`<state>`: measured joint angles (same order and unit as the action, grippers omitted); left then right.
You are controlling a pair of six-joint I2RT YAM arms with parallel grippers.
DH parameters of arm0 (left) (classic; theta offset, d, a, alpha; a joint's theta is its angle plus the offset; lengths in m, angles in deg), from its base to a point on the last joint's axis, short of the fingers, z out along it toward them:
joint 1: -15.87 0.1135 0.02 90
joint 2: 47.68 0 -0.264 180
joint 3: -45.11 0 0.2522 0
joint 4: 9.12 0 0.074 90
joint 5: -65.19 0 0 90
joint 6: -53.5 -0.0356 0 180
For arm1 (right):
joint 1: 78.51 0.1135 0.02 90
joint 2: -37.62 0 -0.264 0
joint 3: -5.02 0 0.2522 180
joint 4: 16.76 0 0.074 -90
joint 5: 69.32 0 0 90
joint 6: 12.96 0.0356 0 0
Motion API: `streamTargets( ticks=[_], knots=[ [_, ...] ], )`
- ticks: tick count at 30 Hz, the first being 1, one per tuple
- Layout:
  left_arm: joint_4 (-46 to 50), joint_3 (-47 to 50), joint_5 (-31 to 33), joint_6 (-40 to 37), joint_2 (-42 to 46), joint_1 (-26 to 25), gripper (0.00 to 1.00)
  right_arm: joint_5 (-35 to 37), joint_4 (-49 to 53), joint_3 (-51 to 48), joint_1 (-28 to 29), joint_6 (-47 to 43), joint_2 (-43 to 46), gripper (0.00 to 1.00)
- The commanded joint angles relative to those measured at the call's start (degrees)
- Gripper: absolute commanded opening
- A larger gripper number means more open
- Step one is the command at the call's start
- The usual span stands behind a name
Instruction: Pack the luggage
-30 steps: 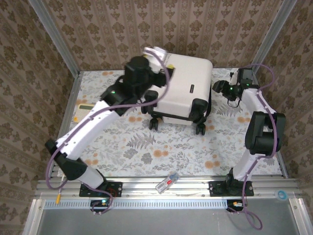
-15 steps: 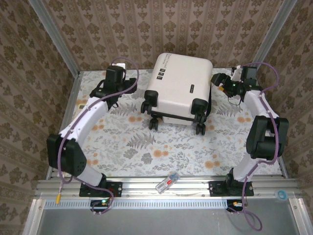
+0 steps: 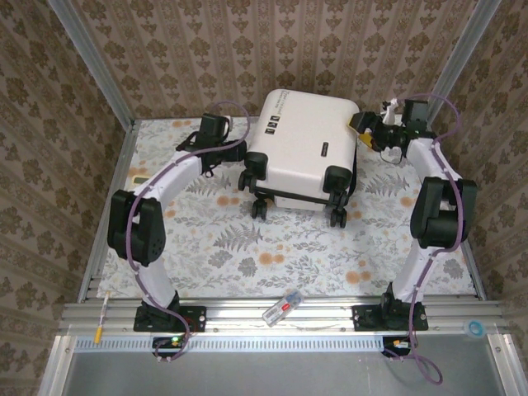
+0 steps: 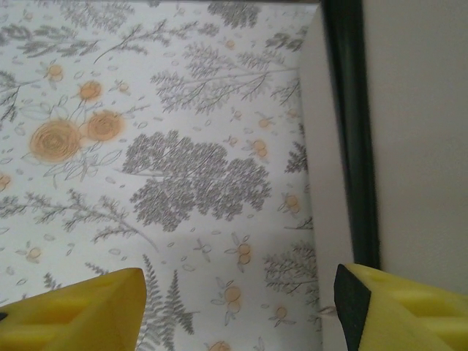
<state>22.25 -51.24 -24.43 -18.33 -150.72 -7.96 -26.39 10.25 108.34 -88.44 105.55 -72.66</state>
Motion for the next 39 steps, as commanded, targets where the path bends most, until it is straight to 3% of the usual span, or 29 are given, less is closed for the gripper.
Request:
streamTargets(
  ticks=[1,9,17,22,29,33,37,39],
  knots=[
    [-6.6,4.3,-4.8,2.8,4.2,-3.6,0.70,-0.4,10.7,8.4,3.8,-8.1,-3.2,0.88],
    [-18.6,17.6,-1.5,5.6,10.6,-16.3,0.70,5.1,29.6,26.1,16.2,-20.2,-11.2,0.85],
    [-29.2,28.1,13.8,5.0,16.2,-29.3,0.70,6.6,41.0,36.8,28.3,-27.7,-16.2,0.82],
    [-31.2,28.7,21.4,1.8,17.4,-33.7,0.71,6.3,45.2,42.0,32.9,-30.1,-17.5,0.80],
    [-28.0,27.2,24.7,-2.7,22.2,-33.7,0.76,9.0,41.3,42.2,27.6,-25.8,-12.8,0.81],
    [-24.6,24.7,24.6,-7.1,25.3,-32.2,0.80,9.8,34.8,34.2,22.8,-22.3,-4.3,0.84],
    [-18.3,20.7,18.3,-6.8,27.6,-25.8,0.84,10.6,24.8,19.6,17.1,-17.4,7.4,0.89],
    [-13.5,17.4,11.5,-4.8,27.4,-20.0,0.86,11.6,20.3,10.9,13.6,-14.9,14.0,0.92]
  ],
)
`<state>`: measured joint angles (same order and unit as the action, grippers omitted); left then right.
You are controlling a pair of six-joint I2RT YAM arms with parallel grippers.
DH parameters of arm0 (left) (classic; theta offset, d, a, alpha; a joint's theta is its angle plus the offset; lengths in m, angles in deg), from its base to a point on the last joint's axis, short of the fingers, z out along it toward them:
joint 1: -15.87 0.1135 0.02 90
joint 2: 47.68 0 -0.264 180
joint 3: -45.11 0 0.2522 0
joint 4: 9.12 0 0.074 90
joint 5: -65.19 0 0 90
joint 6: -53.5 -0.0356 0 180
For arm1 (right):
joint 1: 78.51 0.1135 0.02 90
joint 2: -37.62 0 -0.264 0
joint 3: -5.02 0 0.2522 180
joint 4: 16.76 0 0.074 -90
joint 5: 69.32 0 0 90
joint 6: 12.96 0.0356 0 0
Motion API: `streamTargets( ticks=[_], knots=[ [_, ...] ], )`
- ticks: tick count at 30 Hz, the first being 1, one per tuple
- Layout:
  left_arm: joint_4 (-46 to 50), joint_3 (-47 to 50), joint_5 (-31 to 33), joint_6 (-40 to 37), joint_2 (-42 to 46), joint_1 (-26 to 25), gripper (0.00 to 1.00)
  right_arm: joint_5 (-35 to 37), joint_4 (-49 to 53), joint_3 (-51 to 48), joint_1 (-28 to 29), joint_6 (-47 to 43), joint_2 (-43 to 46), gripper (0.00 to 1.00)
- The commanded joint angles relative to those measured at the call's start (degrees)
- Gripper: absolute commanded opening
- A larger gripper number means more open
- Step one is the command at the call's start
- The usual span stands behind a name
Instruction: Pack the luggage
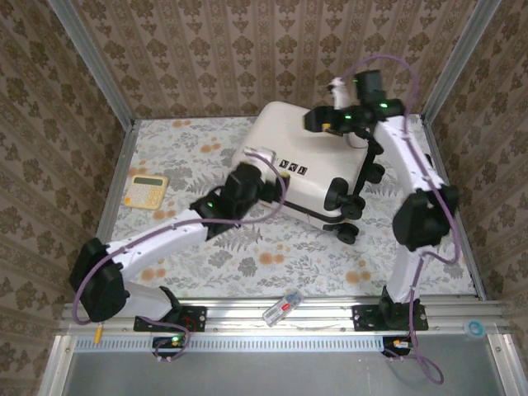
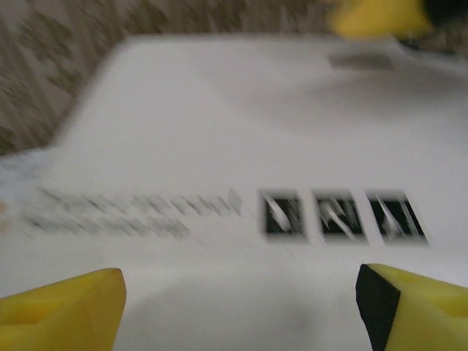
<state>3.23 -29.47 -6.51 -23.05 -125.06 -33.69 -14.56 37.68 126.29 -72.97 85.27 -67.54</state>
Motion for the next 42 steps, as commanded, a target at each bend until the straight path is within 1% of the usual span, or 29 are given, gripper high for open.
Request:
streamTargets(
  ticks=[1,4,5,6,9,10,12,13,15,17,20,22,25,29,34,37,39,40,42],
  knots=[
    [7.7,-6.3,-9.2,0.7,1.0,8.3,0.86,0.2,-8.8,-10.9,-3.2,6.2,11.6,0.94],
    [14.2,-12.3,-18.2,2.7,-3.1,16.6,0.86,1.5,-12.3,-21.3,-7.1,7.8,19.0,0.98],
    [15.6,-14.3,-22.5,3.3,-5.2,19.3,0.86,1.9,-12.6,-24.0,-8.2,7.9,20.9,0.99],
    [15.6,-15.7,-28.2,3.6,-7.4,22.1,0.86,2.4,-12.4,-26.4,-9.2,8.1,22.4,0.99],
    [14.5,-18.8,-39.2,6.2,-13.7,29.4,0.85,3.2,-14.8,-34.0,-12.8,10.8,26.8,1.00],
    [13.7,-19.5,-42.2,6.7,-15.6,31.0,0.85,2.4,-16.9,-36.8,-14.3,12.4,28.0,1.00],
    [13.0,-22.2,-48.5,8.5,-20.7,34.1,0.85,-1.8,-24.1,-43.3,-17.6,17.3,29.3,1.00],
    [12.4,-23.2,-50.3,9.1,-22.7,35.0,0.84,-3.4,-26.9,-45.5,-18.8,19.2,29.4,1.00],
    [11.7,-25.8,-52.8,11.1,-27.1,36.6,0.83,-4.4,-31.6,-49.3,-20.8,22.5,29.1,1.00],
    [10.8,-27.4,-53.5,12.7,-30.2,37.2,0.82,-4.0,-36.5,-52.3,-21.9,25.6,28.9,1.00],
    [11.2,-29.8,-51.5,14.9,-33.9,37.7,0.82,-3.9,-40.9,-54.4,-23.3,28.7,27.8,1.00],
    [10.1,-30.8,-51.7,16.6,-36.0,37.5,0.82,-5.3,-43.9,-55.1,-23.7,30.2,26.2,1.00],
    [7.1,-31.8,-54.1,19.8,-39.1,37.0,0.81,-8.4,-50.1,-55.8,-24.0,32.7,21.9,1.00],
    [5.3,-32.8,-54.3,22.2,-42.2,35.9,0.80,-11.5,-59.9,-56.6,-24.5,36.5,16.6,1.00],
    [2.3,-33.4,-54.8,24.8,-44.3,34.3,0.79,-13.4,-64.7,-56.4,-24.4,38.2,12.4,1.00],
    [0.3,-32.3,-56.6,26.1,-44.4,33.2,0.78,-15.4,-65.9,-55.2,-23.2,38.7,10.1,1.00],
    [-5.1,-28.5,-56.4,29.4,-43.4,32.4,0.77,-16.2,-65.7,-53.6,-21.0,38.7,7.9,1.00],
    [-9.2,-25.5,-56.7,31.6,-42.6,32.0,0.76,-16.8,-65.5,-52.4,-19.6,38.6,6.3,1.00],
    [-15.4,-20.0,-56.2,34.7,-40.7,31.2,0.74,-17.6,-64.5,-49.8,-15.7,38.3,3.5,1.00]
  ],
)
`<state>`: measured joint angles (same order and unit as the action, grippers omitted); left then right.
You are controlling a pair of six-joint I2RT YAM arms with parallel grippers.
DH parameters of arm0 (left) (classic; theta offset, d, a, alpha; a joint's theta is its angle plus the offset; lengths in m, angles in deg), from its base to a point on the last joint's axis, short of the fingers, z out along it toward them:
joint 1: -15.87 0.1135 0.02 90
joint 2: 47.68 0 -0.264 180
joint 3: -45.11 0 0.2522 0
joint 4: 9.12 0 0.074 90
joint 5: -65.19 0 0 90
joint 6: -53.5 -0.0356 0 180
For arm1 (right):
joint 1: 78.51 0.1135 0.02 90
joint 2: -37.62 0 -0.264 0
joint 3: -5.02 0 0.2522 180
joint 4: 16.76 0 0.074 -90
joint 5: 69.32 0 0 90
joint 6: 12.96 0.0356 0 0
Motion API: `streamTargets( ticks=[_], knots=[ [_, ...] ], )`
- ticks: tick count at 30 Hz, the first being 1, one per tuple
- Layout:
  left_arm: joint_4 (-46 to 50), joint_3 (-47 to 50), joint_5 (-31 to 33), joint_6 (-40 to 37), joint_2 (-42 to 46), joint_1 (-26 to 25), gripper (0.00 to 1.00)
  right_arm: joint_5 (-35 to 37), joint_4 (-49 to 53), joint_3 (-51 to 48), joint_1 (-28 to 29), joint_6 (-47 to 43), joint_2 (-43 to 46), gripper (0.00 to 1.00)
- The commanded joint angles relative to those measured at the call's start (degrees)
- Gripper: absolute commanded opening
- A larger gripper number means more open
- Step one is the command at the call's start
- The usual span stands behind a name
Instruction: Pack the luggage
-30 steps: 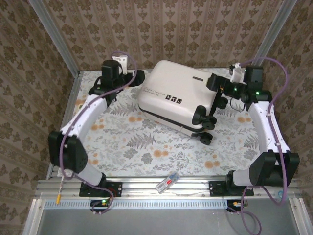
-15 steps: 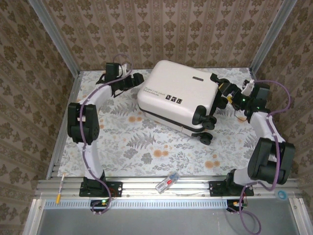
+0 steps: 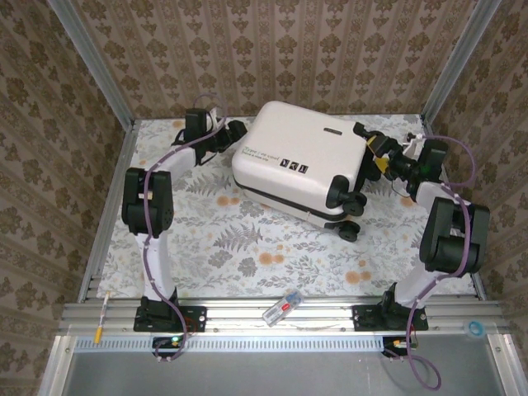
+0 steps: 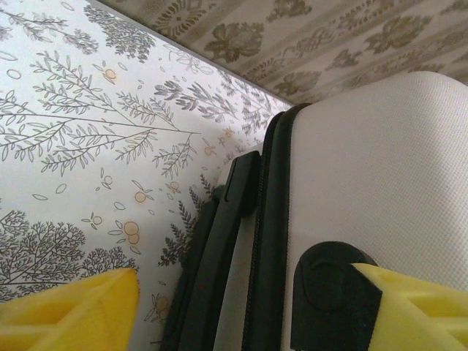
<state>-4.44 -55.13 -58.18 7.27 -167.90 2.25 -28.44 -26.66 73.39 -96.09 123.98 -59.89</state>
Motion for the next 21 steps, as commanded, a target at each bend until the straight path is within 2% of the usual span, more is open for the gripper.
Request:
streamTargets(
  ticks=[1,7,12,16,21],
  knots=[
    [-10.0,8.9,-3.9,5.2,3.7,-5.1,0.74,-3.6,0.1,4.3,9.5,-0.6,-5.4,1.00],
    [-14.2,26.5,3.3,6.4,16.1,-4.9,0.74,-2.8,0.0,9.2,20.0,0.5,-9.5,1.00],
    [-9.9,37.5,8.1,4.6,28.8,-4.1,0.74,-2.3,-0.6,11.4,27.2,1.9,-10.3,1.00],
    [0.5,38.9,12.2,-0.5,36.1,-4.6,0.76,-1.6,-0.2,12.0,29.1,2.0,-9.5,1.00],
    [5.4,36.7,13.2,-3.8,39.4,-4.6,0.77,-0.8,11.0,16.0,28.1,-5.6,-7.0,1.00]
  ],
)
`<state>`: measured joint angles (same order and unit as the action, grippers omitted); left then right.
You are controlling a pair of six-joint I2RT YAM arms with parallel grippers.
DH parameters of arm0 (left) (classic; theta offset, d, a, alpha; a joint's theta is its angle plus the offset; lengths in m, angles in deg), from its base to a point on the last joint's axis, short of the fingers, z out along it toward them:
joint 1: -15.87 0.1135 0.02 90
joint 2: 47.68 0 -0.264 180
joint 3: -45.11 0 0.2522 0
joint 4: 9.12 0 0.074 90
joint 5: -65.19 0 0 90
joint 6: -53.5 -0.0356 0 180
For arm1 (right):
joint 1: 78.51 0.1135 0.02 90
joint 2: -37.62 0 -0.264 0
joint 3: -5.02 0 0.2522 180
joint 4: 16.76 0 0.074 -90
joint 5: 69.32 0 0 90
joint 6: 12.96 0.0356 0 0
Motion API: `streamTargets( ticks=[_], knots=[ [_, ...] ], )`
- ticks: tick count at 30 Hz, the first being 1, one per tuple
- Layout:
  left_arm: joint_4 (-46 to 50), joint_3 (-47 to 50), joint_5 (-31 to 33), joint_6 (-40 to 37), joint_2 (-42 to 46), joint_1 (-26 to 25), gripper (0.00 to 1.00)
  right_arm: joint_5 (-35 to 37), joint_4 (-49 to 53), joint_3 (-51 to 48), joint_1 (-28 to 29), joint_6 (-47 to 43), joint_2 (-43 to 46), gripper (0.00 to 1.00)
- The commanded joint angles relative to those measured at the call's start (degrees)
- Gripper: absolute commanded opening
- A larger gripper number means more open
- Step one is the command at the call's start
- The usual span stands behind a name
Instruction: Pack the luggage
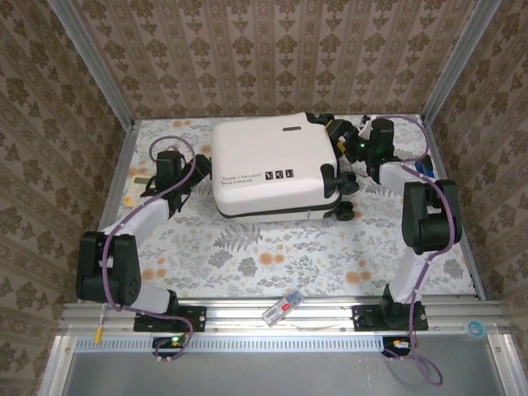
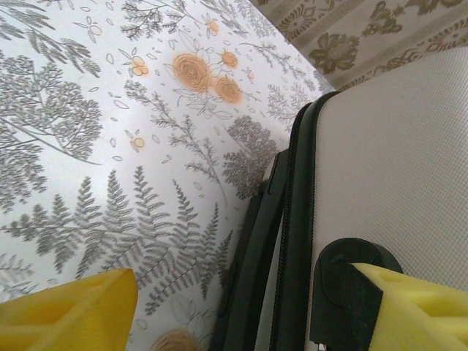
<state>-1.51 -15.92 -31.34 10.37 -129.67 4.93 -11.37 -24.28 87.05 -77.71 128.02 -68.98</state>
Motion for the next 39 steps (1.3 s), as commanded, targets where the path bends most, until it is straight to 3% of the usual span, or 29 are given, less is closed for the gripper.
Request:
streamTargets(
  ticks=[1,11,25,34,39],
  knots=[
    [2.5,-3.1,-14.0,-7.3,1.4,-7.5,0.77,-18.2,11.0,3.5,9.7,-11.5,2.4,0.99],
    [1.9,-7.1,-14.0,-10.3,1.5,-14.8,0.77,-23.5,25.3,14.1,10.2,-20.5,1.4,0.88],
    [2.6,-4.8,-6.9,-9.6,7.6,-24.1,0.78,-25.8,31.5,32.6,13.4,-21.1,-7.5,0.86],
    [8.0,-0.8,-0.4,-10.1,15.1,-24.4,0.80,-25.8,28.2,36.1,20.6,-17.9,-11.6,0.84],
    [9.3,0.3,0.6,-10.8,17.2,-22.2,0.81,-25.2,28.7,36.5,21.8,-18.0,-11.4,0.84]
  ],
)
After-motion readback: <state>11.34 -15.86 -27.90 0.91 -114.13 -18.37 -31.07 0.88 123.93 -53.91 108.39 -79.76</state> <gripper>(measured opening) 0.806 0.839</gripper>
